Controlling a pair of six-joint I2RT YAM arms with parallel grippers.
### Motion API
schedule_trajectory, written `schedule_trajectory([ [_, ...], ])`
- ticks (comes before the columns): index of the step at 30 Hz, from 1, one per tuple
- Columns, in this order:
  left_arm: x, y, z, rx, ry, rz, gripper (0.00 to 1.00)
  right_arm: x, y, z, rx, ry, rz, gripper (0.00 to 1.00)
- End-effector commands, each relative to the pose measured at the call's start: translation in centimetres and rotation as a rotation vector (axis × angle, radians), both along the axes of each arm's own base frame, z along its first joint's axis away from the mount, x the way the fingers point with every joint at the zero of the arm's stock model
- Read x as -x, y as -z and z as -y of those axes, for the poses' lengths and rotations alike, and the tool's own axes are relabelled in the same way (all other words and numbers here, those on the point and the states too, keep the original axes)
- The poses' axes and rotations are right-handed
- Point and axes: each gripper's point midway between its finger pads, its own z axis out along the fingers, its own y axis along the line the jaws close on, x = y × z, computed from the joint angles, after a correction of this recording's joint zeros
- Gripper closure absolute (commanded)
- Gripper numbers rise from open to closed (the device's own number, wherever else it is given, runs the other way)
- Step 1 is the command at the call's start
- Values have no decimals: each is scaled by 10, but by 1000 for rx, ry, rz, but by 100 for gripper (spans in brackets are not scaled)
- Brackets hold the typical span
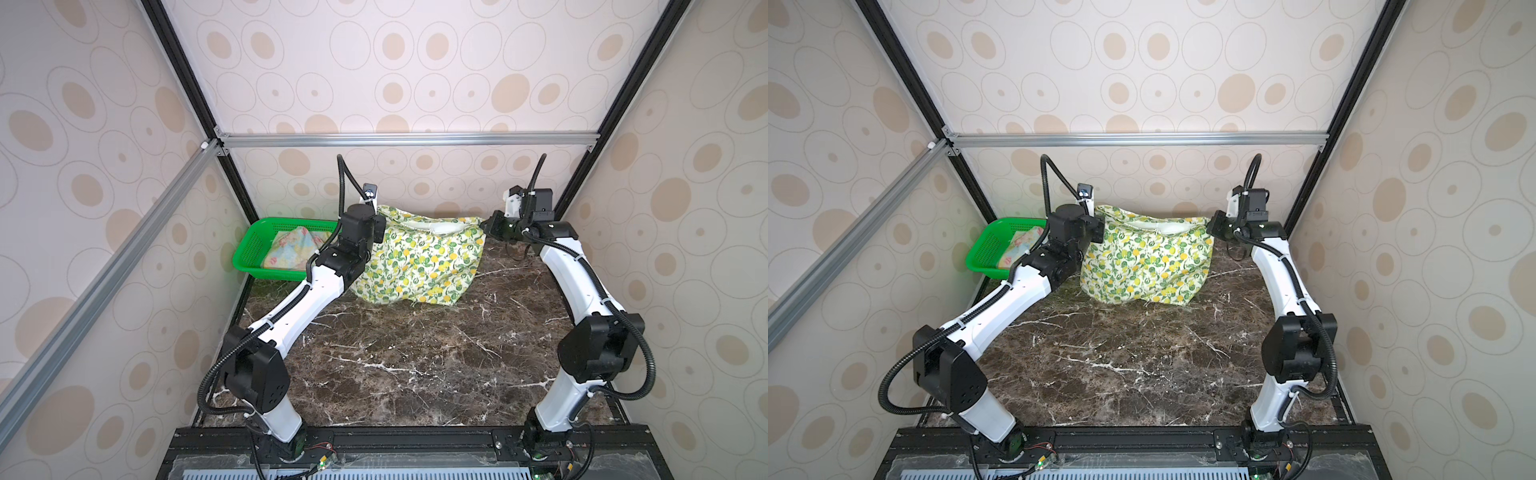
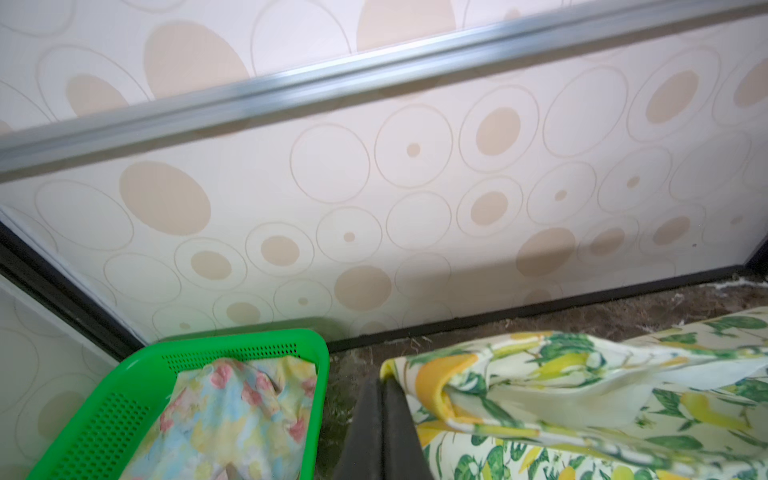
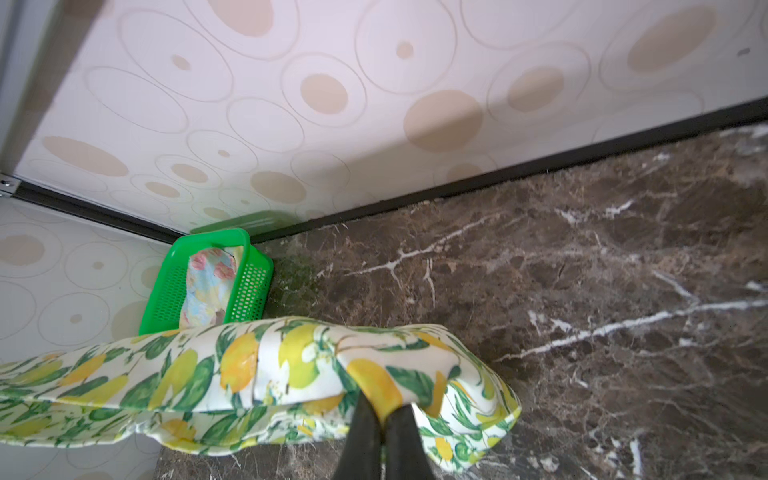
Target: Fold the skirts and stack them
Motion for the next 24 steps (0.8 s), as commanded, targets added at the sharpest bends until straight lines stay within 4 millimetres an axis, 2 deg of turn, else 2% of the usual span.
schedule_trajectory([
  [1,14,-65,-18,51,-28,173,100,16,-39,5,33,-17,88,100],
  [3,23,-60,-22,76,-19,183,100,28,-39,5,39,-23,96,100],
  [5,38,-46,-24,108,4,183,100,45,-33,3,33,-41,100,100],
  [7,54,-29,-29,128,27,172,100,62,-19,0,27,-61,82,100],
  [9,68,2,-34,135,33,116,100,83,4,-1,35,-73,33,100],
  [10,74,22,-35,145,36,68,100,96,19,-4,30,-85,6,100],
  [16,118,161,-30,201,62,-249,100,171,144,-29,57,-133,-243,100],
  [19,145,203,-25,227,60,-351,100,208,195,-33,58,-123,-376,100],
  [20,155,215,-24,236,62,-382,93,219,206,-39,37,-135,-398,100],
  [21,164,223,-22,240,73,-408,75,229,212,-43,25,-148,-413,94],
  [22,174,230,-22,244,74,-433,56,237,216,-45,23,-152,-427,81],
  [23,184,235,-23,242,71,-453,42,242,216,-44,22,-147,-433,71],
  [24,191,237,-23,237,75,-466,38,249,213,-50,28,-174,-431,65],
])
